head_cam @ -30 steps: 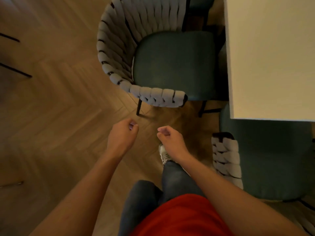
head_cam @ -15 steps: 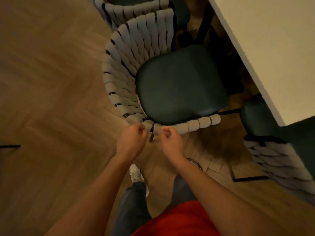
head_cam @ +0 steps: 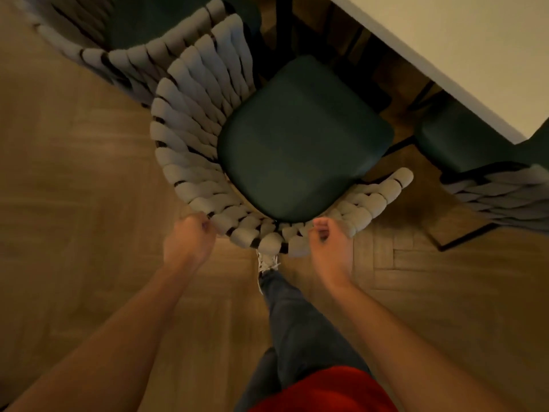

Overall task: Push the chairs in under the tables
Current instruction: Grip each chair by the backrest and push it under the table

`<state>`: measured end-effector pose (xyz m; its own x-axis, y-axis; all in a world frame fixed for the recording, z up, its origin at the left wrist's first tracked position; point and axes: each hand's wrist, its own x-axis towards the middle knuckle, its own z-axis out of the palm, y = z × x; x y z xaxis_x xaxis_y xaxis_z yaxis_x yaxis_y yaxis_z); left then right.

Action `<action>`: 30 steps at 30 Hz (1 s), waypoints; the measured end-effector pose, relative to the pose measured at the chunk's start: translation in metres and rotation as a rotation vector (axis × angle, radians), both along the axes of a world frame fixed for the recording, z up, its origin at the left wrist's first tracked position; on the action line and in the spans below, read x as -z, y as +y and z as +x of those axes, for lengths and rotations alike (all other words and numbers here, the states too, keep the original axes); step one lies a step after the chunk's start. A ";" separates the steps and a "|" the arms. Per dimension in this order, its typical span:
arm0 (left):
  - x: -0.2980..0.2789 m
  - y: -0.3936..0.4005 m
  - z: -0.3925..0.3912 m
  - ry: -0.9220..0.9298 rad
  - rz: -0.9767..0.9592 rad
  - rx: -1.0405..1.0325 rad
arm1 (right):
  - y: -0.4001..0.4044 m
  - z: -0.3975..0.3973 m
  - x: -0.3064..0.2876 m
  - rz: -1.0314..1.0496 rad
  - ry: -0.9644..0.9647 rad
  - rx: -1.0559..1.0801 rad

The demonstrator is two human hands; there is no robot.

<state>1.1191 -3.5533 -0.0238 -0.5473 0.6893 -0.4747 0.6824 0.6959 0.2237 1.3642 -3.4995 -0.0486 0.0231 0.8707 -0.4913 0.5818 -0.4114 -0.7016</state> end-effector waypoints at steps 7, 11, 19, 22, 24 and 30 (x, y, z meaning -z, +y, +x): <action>0.003 0.065 -0.083 0.089 0.073 0.197 | 0.010 -0.044 0.002 0.123 -0.222 -0.018; 0.010 0.089 -0.122 0.094 0.073 0.428 | 0.014 -0.066 0.005 0.094 -0.263 -0.027; 0.025 0.135 -0.168 0.050 0.051 0.866 | 0.023 -0.106 0.004 0.076 -0.302 0.108; 0.031 0.150 -0.183 -0.022 0.019 1.016 | 0.017 -0.127 0.004 0.110 -0.345 0.138; 0.038 0.157 -0.194 -0.050 -0.024 1.153 | 0.009 -0.145 0.005 0.122 -0.382 0.166; 0.045 0.160 -0.226 -0.055 -0.156 1.550 | -0.031 -0.196 -0.003 0.050 -0.465 0.139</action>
<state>0.8931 -3.3937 -0.0685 0.6463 0.4873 -0.5872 0.7230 -0.6372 0.2670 1.1679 -3.5307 -0.0454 0.3482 0.8661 -0.3585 0.7802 -0.4798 -0.4014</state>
